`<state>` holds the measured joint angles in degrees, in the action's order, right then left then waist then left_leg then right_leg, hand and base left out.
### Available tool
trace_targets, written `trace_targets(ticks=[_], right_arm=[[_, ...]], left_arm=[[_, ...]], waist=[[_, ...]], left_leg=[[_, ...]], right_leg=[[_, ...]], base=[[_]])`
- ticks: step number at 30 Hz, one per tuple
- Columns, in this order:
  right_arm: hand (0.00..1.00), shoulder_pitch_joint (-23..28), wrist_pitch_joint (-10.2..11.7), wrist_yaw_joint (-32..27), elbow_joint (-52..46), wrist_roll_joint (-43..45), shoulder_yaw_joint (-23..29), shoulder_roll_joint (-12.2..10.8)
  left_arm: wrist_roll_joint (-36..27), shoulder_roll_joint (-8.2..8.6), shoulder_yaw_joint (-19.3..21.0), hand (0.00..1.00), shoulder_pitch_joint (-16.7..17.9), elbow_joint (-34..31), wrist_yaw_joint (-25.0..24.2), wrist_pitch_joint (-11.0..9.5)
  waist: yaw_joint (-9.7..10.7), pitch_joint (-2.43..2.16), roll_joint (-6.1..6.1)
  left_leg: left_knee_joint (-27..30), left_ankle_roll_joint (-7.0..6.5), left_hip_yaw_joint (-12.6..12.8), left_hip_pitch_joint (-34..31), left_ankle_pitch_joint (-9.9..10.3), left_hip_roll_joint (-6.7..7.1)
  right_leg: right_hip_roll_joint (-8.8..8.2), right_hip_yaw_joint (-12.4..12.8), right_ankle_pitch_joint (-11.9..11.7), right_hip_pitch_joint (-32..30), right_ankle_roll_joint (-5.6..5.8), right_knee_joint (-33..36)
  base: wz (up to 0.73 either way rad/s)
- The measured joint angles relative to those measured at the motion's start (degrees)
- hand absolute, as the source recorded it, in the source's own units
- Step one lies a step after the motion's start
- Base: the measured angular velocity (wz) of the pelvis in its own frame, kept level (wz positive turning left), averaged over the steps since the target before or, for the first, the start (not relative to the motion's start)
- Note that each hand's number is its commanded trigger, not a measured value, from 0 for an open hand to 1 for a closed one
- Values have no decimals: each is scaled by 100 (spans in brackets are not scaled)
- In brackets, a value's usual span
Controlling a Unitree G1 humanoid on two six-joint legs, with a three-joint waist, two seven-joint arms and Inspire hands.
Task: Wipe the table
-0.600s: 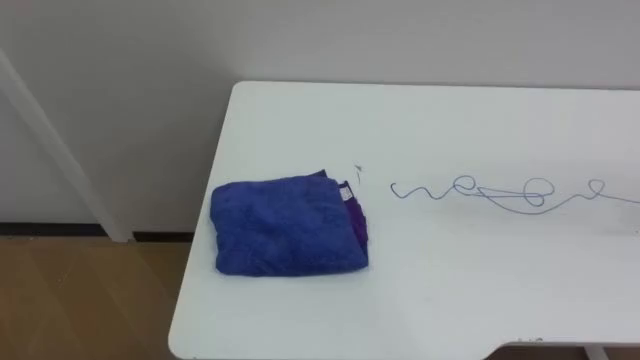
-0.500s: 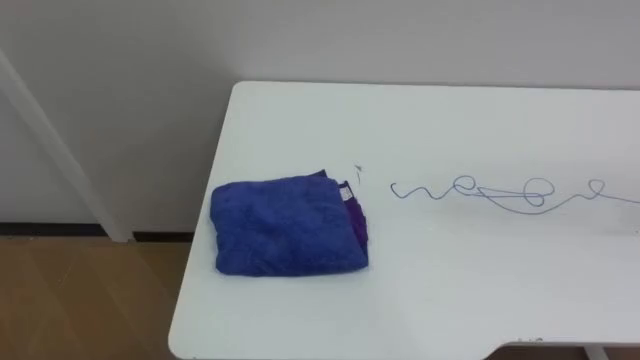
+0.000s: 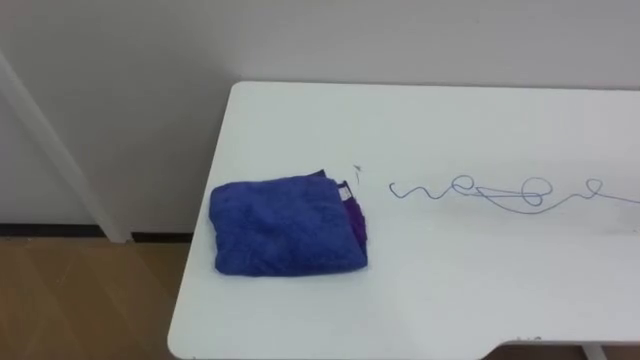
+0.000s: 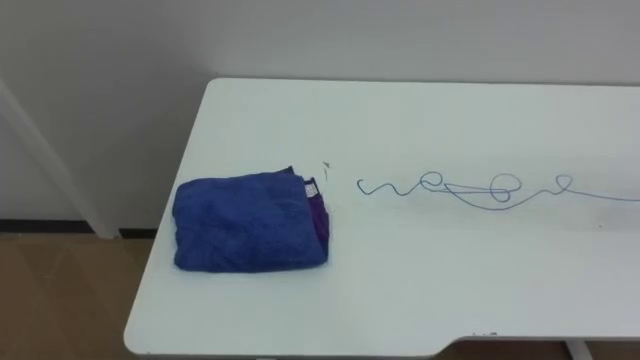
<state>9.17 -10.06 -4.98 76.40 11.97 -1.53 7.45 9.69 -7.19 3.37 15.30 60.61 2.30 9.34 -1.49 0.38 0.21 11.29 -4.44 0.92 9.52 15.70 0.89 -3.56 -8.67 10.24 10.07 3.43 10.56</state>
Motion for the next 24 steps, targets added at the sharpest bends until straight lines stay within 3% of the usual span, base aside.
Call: trace_targets(ticks=[3,8,13,15,16,18,21,24], right_arm=[[0,14,4,-277,93,-746,490,10],[0,134,11,-490,169,-2180,1707,96],[0,203,-2,-968,158,-3660,3008,472],[0,186,-3,-1156,119,-3860,3262,627],[0,115,-2,-1311,87,-3882,3374,722],[0,62,28,-1563,-175,-3895,3439,845],[0,-173,73,-1975,-540,-3780,3439,1100],[0,-342,139,-2254,-1163,-3124,3424,1177]], left_arm=[[-8,-6,143,0,5,5,0,16],[-9,-40,665,0,106,-71,-70,67],[-117,-115,1236,0,107,-156,-71,64],[-120,-206,1247,0,48,-244,-78,58],[-122,-280,1247,0,-6,-269,-88,46],[-123,-339,1245,0,-2,-393,-91,25],[-124,-429,1238,0,-28,-449,-153,-59],[-100,-458,1229,0,-14,-445,-156,-106]], waist=[[84,-1,-1],[422,6,-89],[607,10,-244],[614,-16,-328],[615,-1,-382],[613,-16,-419],[616,-13,-436],[607,-17,-442]], left_leg=[[3,1,-11,8,-1,1],[-22,1,-109,65,-1,10],[-50,2,-2,61,-1,6],[-52,2,34,10,-1,5],[-37,2,51,-24,-1,6],[1,4,83,-87,1,3],[2,4,143,-105,1,3],[-9,7,151,-113,0,-5]], right_leg=[[3,74,0,13,0,4],[6,56,2,115,-1,-46],[9,72,2,66,-1,-67],[12,84,2,0,-2,-65],[12,103,0,-30,-3,-66],[15,141,-3,-96,-6,-57],[15,148,-5,-132,-8,-70],[20,151,-5,-147,-7,-78]], base=[[5],[8],[-11],[-15],[-11],[-9],[-10],[-2]])
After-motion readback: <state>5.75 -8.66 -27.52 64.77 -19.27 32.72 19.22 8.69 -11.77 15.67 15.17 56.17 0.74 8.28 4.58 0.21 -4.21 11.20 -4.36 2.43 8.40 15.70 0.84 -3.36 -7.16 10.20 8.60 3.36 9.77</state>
